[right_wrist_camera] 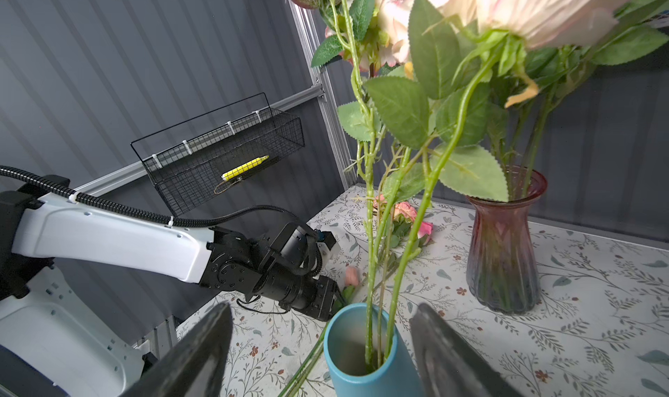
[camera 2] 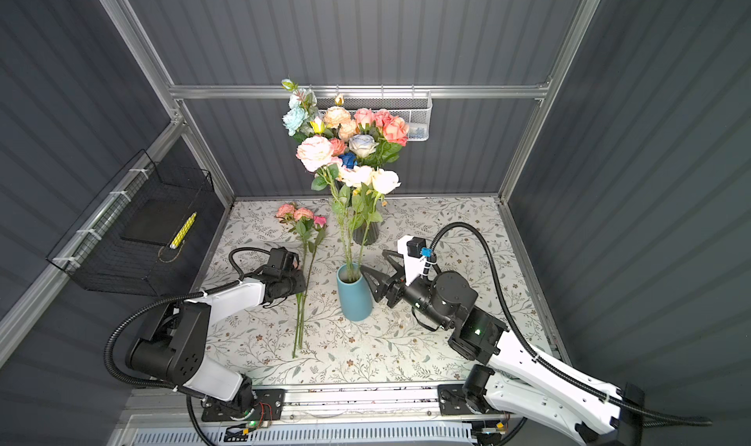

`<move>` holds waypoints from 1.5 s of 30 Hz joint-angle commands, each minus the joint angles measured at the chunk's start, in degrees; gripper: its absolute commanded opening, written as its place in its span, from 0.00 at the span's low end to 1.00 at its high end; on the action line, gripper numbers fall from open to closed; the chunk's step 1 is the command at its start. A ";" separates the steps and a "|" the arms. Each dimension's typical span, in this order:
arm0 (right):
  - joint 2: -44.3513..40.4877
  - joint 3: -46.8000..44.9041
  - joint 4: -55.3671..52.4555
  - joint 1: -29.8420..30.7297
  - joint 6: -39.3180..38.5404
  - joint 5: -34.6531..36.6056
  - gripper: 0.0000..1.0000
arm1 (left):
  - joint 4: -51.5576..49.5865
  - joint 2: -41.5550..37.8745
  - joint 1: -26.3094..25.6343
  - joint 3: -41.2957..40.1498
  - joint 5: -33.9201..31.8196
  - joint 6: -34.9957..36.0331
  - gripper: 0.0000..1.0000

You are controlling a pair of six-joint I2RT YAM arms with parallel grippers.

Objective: Arrange flowers in a vase
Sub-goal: Pick up the flower from the flowers, then place the flower in the vase.

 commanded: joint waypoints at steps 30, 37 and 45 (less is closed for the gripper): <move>10.95 16.79 -9.89 6.44 -3.13 -18.01 0.86 | -14.00 -36.35 0.17 21.67 19.46 2.01 0.00; 21.80 24.62 -9.40 9.48 -2.84 -17.84 0.89 | -4.05 -43.16 0.17 23.12 38.01 0.10 0.00; 31.01 34.31 -11.52 9.48 -4.99 -17.41 0.90 | 16.00 -44.90 0.17 17.97 55.09 -10.07 0.00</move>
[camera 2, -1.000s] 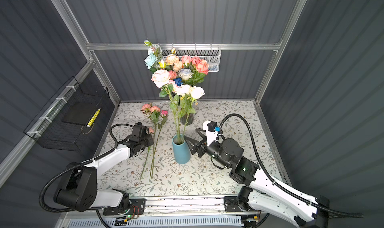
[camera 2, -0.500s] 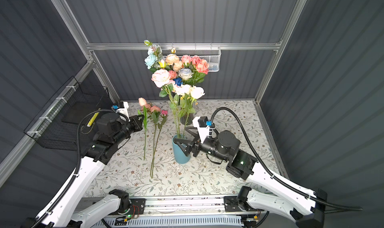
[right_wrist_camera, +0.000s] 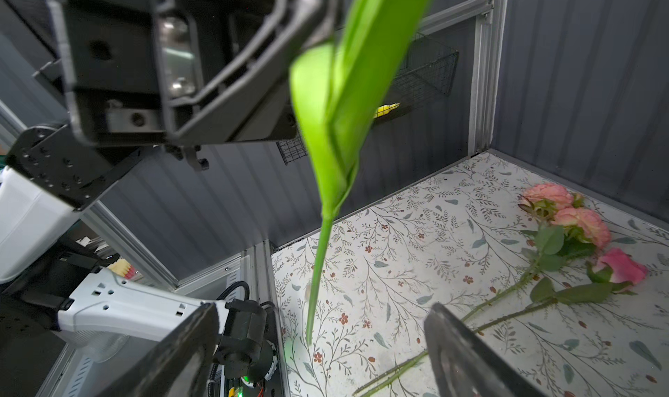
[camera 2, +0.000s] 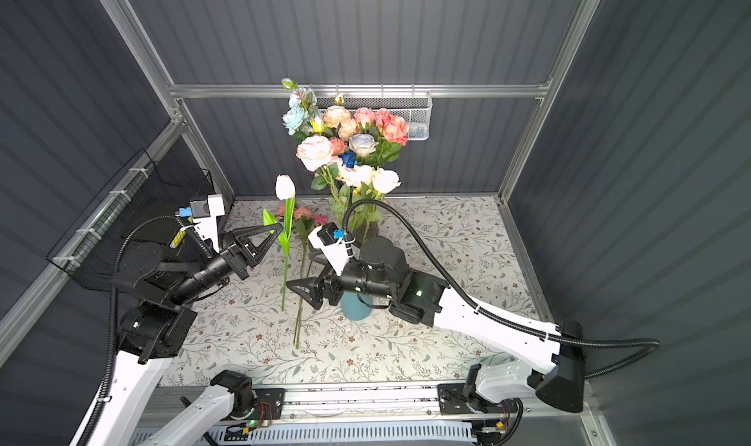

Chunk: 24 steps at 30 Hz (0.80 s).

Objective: Arrange flowers in a vase
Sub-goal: Place the flower in the vase.

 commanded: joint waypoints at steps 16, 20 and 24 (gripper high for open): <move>-0.88 2.44 3.03 0.16 -0.77 0.21 0.00 | 5.51 -0.19 0.17 -3.89 4.22 -4.30 0.63; -6.18 -1.89 2.35 0.16 -1.85 7.46 0.00 | -2.49 -3.11 0.17 -3.74 -4.55 1.07 1.00; -11.45 -4.77 -0.42 -0.46 -4.53 16.44 0.00 | -10.31 -7.90 0.17 -5.96 -20.46 5.40 1.00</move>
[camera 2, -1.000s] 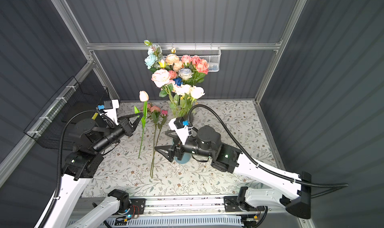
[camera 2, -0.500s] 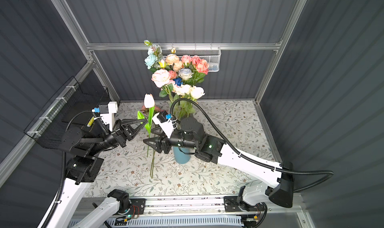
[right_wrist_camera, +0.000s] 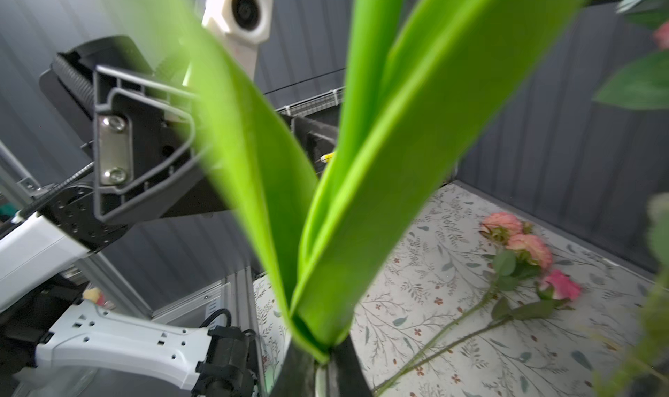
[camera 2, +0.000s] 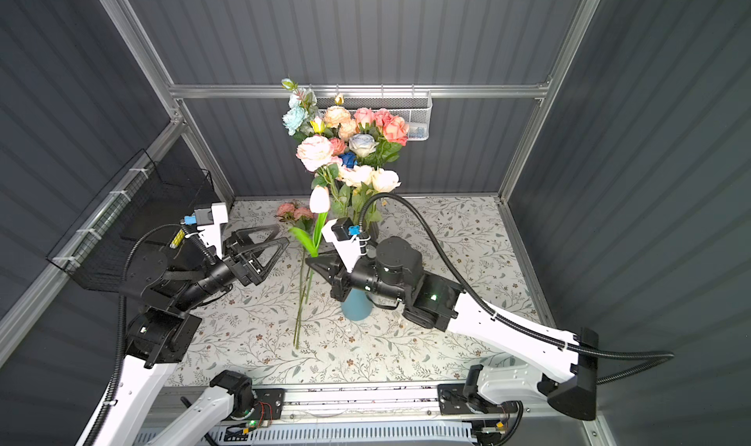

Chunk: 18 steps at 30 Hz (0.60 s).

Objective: Arrange flowers in a vase
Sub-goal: Place the flower in the vase.

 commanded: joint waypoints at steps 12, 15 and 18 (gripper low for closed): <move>-4.55 -2.33 -5.24 -7.63 -3.61 15.03 0.00 | -15.42 -2.55 0.17 -12.53 -26.17 6.69 1.00; -2.82 -2.68 -5.94 -8.29 -2.48 13.41 0.00 | -14.93 -2.06 0.17 -14.43 -26.21 5.90 1.00; -0.64 -4.00 -6.26 -8.25 -1.14 12.11 0.00 | -14.22 -1.06 0.17 -15.79 -25.80 5.47 1.00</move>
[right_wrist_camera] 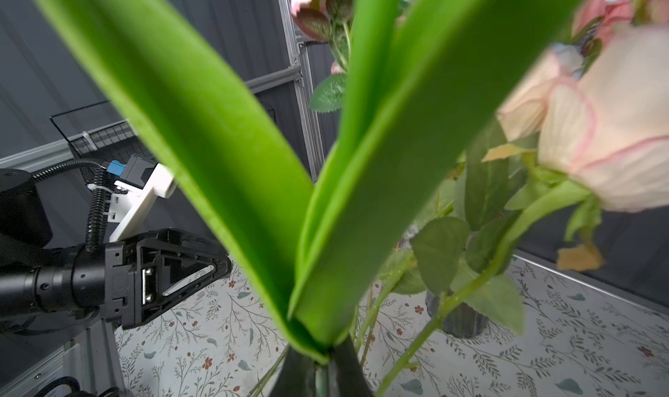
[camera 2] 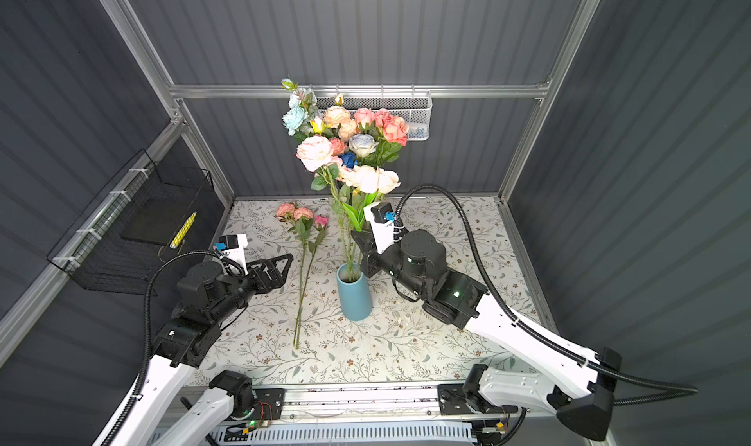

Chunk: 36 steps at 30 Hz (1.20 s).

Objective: Arrange flowers in a vase
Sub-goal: Place the flower in the vase.

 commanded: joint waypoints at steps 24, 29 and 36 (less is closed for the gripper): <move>-10.45 -16.29 4.95 1.39 7.05 -4.98 0.83 | 8.97 27.32 0.18 -3.46 -4.47 -3.96 0.76; -13.19 -16.95 4.48 1.68 6.88 -4.70 0.83 | 12.59 41.43 0.18 -0.88 -10.96 -2.72 0.60; -15.35 -17.43 3.54 1.96 6.74 -4.38 0.83 | 16.85 54.38 0.28 5.46 -19.91 0.23 0.53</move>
